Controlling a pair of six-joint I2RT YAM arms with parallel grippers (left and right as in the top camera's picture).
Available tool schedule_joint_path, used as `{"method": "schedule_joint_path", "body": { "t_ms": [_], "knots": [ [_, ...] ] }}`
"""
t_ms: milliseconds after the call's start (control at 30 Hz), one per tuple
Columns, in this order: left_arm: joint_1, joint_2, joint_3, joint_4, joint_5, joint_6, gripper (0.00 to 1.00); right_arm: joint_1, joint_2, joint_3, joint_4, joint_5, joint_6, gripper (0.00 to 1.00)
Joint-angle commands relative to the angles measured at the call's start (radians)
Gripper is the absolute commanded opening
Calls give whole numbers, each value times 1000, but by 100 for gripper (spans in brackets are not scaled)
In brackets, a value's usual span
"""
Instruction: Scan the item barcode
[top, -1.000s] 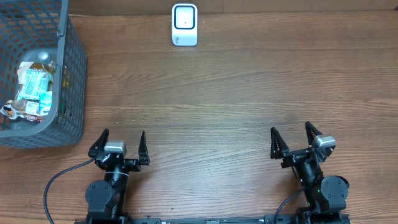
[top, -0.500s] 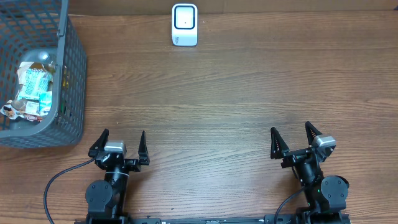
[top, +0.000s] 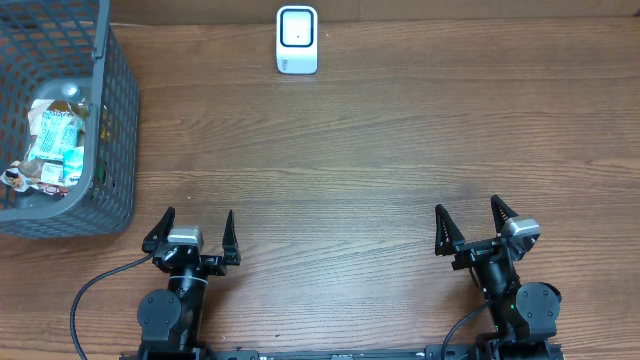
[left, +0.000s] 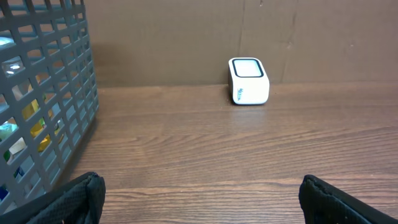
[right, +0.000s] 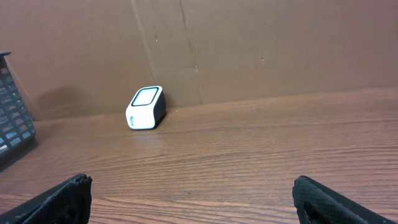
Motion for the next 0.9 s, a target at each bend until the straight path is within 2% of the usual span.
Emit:
{"method": "schedule_joint_path", "body": {
  "t_ms": [0,867],
  "knots": [
    [-2,-10,-5,0,-4,21,99,5,-11,-11,5,9,0,100],
    [-2,-10,-5,3,-18,21,100,5,-11,-11,5,9,0,100]
  ]
}}
